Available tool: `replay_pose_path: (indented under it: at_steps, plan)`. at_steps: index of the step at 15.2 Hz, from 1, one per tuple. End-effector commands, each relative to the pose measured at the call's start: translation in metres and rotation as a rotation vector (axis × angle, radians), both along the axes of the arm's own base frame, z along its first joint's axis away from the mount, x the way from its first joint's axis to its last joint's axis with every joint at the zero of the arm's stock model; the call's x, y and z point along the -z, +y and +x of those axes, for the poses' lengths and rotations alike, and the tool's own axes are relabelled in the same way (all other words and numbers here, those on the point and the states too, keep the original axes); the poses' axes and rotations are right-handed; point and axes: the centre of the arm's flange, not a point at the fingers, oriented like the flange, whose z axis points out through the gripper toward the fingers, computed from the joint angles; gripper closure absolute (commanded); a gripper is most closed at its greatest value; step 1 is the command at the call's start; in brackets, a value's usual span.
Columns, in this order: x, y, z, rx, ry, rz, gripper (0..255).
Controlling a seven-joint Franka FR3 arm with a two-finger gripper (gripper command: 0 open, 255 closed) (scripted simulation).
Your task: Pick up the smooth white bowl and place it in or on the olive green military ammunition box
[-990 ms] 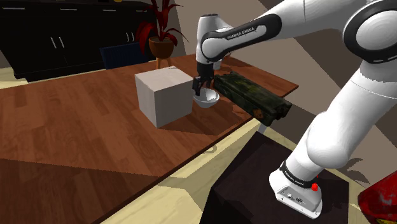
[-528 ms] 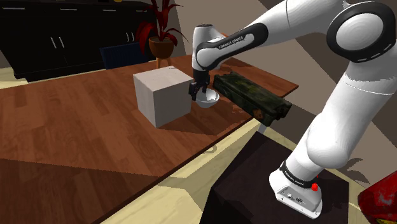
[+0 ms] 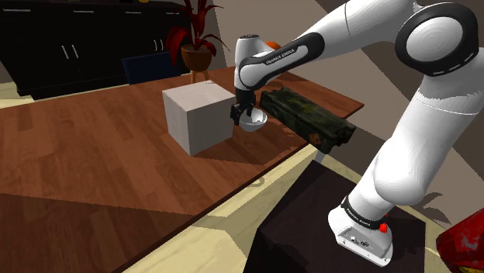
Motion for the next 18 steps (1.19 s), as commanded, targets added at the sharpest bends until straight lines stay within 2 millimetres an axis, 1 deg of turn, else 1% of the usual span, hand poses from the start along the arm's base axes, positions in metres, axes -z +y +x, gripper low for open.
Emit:
replay_pose_path:
  at_steps: [1, 2, 3, 12, 18]
  plan:
    - [0.001, 0.0, 0.0, -0.001, 0.001, 0.0, 0]
    - [0.001, 0.0, 0.0, -0.001, 0.001, 0.0, 0]
    - [0.001, 0.0, 0.0, -0.001, 0.001, 0.0, 255]
    - [0.001, 0.0, 0.0, -0.001, 0.001, 0.0, 255]
    - [-0.031, 0.0, 0.0, -0.001, 0.001, 0.0, 255]
